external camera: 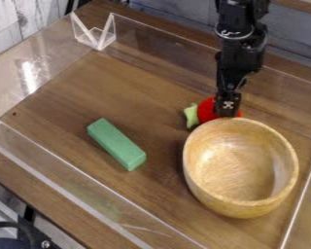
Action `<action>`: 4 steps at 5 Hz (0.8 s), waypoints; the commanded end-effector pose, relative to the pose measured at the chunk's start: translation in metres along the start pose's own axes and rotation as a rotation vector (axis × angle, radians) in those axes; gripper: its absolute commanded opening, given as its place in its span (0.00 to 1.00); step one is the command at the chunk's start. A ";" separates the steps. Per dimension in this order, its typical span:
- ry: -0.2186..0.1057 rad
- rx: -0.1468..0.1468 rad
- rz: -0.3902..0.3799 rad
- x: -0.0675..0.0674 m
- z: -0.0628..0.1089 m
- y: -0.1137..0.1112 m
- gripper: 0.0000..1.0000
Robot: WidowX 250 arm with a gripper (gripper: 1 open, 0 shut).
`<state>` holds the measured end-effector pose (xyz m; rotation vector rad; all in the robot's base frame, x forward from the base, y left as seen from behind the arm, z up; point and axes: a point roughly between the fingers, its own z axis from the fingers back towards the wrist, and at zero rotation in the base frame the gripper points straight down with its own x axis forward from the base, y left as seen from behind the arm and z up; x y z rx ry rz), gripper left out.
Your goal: Move the red object to the left side of the table
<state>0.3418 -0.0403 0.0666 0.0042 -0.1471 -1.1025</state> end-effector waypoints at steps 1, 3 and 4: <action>-0.030 0.050 0.071 0.002 0.000 0.011 1.00; -0.016 0.065 0.145 -0.005 0.013 0.015 0.00; -0.014 0.084 0.137 -0.009 0.041 0.019 0.00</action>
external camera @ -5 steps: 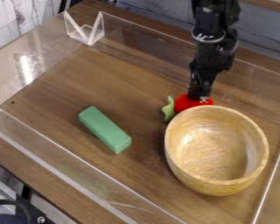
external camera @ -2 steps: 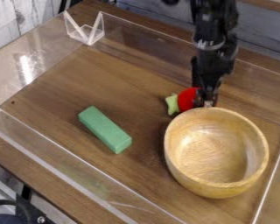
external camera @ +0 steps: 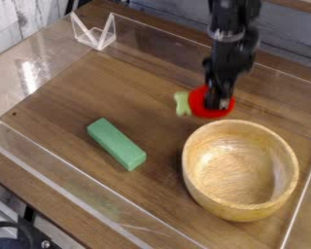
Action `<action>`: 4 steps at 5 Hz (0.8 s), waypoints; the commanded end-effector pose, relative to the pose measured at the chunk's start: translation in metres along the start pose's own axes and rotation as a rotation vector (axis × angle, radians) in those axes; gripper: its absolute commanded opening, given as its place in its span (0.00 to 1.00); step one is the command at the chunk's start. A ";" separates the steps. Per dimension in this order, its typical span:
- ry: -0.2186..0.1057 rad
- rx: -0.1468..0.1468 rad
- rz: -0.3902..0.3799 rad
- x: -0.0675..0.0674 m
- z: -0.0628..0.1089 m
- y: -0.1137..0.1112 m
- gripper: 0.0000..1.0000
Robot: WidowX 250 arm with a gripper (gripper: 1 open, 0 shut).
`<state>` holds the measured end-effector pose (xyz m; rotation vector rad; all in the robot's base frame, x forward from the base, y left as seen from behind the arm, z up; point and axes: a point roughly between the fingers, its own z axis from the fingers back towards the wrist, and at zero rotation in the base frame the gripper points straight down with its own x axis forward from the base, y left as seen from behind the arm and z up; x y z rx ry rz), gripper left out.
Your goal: Move the red object to the left side of the table
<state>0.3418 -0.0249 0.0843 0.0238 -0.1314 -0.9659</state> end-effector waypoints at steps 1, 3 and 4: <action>-0.030 0.104 0.039 -0.006 0.057 0.024 0.00; 0.027 0.134 0.296 -0.070 0.051 0.053 0.00; 0.046 0.148 0.412 -0.093 0.056 0.053 0.00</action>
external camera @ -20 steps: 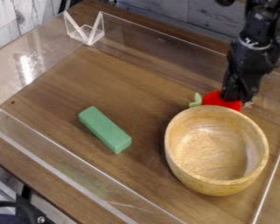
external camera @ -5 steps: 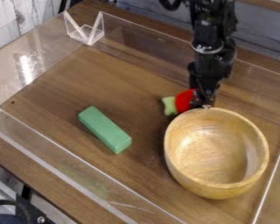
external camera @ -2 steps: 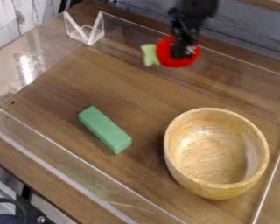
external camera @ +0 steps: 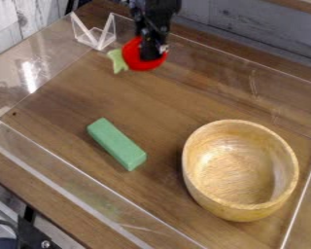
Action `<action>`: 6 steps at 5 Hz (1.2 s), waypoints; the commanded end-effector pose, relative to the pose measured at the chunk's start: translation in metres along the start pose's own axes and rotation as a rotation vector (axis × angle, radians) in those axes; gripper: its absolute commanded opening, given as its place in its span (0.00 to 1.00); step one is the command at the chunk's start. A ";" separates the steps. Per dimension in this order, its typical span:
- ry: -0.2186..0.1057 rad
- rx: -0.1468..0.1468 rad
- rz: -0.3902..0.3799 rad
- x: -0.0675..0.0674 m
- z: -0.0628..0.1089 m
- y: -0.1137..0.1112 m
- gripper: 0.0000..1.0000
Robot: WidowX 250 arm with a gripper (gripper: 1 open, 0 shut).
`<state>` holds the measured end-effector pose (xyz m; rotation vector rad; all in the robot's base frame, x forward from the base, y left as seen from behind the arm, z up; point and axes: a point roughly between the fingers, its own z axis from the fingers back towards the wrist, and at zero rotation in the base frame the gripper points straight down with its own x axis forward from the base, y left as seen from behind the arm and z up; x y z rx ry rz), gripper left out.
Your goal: Move the red object to the left side of the table
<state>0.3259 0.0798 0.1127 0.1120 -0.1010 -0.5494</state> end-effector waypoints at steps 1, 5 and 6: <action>-0.018 0.065 0.141 -0.024 0.022 0.014 0.00; -0.047 0.001 0.247 -0.076 -0.038 0.060 0.00; -0.065 -0.056 0.227 -0.089 -0.057 0.074 0.00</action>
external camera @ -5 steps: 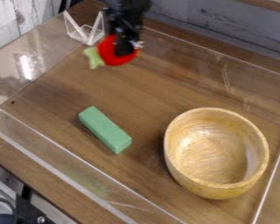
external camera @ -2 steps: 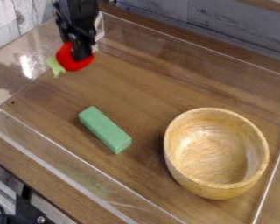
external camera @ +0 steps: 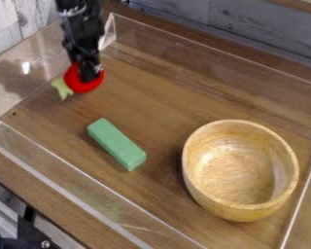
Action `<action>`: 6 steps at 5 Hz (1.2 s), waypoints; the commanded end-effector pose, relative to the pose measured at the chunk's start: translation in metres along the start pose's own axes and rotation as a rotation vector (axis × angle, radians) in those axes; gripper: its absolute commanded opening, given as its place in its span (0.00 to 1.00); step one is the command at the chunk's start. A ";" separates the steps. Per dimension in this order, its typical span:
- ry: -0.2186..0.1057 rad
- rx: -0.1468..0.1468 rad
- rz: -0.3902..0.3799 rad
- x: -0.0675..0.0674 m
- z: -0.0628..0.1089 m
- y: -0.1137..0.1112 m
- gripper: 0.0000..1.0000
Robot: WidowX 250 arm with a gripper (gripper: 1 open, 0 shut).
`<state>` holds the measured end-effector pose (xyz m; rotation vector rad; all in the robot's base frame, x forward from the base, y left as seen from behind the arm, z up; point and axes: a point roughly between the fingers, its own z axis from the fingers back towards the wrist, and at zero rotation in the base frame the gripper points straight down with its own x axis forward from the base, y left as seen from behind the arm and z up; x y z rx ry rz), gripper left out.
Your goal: Move the red object to the left side of the table
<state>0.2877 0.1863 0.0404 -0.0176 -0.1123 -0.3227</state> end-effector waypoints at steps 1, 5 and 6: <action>-0.049 -0.002 -0.021 -0.001 0.003 0.027 0.00; -0.046 -0.178 0.064 0.009 -0.015 0.016 1.00; -0.032 -0.222 0.030 0.018 -0.018 0.028 0.00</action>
